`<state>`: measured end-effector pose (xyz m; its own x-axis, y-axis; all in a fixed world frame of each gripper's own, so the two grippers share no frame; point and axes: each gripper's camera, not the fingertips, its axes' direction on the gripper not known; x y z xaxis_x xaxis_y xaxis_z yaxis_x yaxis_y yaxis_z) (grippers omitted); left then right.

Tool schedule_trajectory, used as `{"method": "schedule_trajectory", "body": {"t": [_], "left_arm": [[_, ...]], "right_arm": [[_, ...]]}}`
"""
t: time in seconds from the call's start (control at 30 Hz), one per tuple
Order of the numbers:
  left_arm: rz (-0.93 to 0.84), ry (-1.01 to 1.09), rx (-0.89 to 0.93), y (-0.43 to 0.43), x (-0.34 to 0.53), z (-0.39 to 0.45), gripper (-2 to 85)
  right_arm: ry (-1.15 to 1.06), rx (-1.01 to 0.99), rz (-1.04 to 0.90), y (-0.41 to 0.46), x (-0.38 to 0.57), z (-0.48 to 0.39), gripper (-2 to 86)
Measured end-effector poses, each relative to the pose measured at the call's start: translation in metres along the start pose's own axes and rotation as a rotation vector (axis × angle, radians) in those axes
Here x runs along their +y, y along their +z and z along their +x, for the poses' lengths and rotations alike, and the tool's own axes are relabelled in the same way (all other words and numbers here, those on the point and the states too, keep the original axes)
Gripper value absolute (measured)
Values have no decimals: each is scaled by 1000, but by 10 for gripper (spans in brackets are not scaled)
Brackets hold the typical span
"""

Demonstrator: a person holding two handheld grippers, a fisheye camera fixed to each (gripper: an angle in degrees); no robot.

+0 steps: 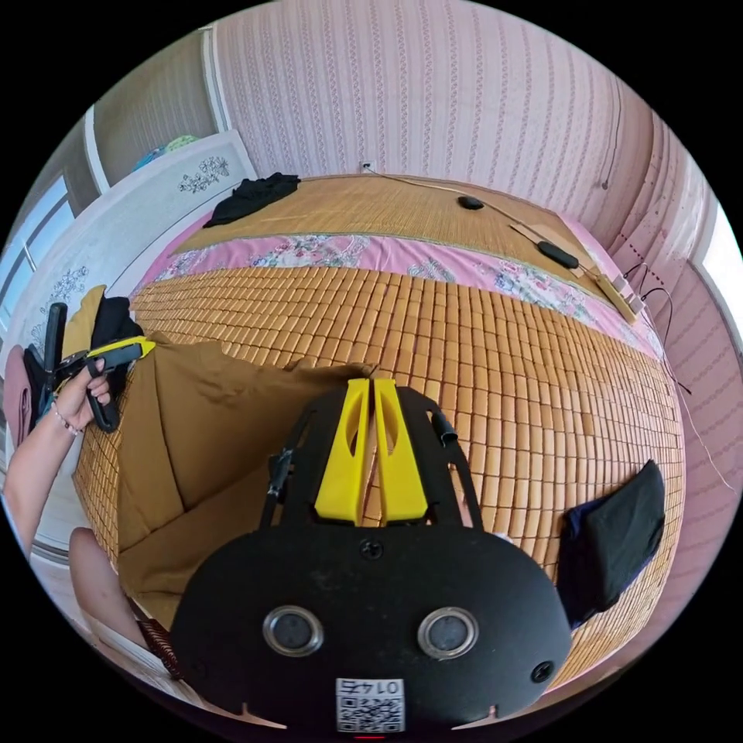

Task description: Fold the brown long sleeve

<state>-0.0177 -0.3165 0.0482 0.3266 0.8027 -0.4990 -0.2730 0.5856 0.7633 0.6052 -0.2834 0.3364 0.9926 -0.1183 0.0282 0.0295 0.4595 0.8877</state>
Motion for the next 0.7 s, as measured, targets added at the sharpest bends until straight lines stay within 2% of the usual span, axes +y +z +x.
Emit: {"method": "schedule_trajectory", "body": {"t": [0.13,0.33,0.47,0.57,0.7], "left_arm": [[68,-41,27,-11,-9,3,-10],[83,38,54,-24,2,16,-10],[66,203,146,-58,40,32,-10],[33,324,198,-83,93,50,-9],[-93,286,303,-74,194,61,-7]], "right_arm": [[38,-23,22,-17,-11,4,-8],[3,-70,30,-42,13,1,-7],[-46,-227,56,-96,77,0,-6],[-60,-259,28,-129,154,-6,-6],[-21,-248,-208,-109,268,-29,-5]]}}
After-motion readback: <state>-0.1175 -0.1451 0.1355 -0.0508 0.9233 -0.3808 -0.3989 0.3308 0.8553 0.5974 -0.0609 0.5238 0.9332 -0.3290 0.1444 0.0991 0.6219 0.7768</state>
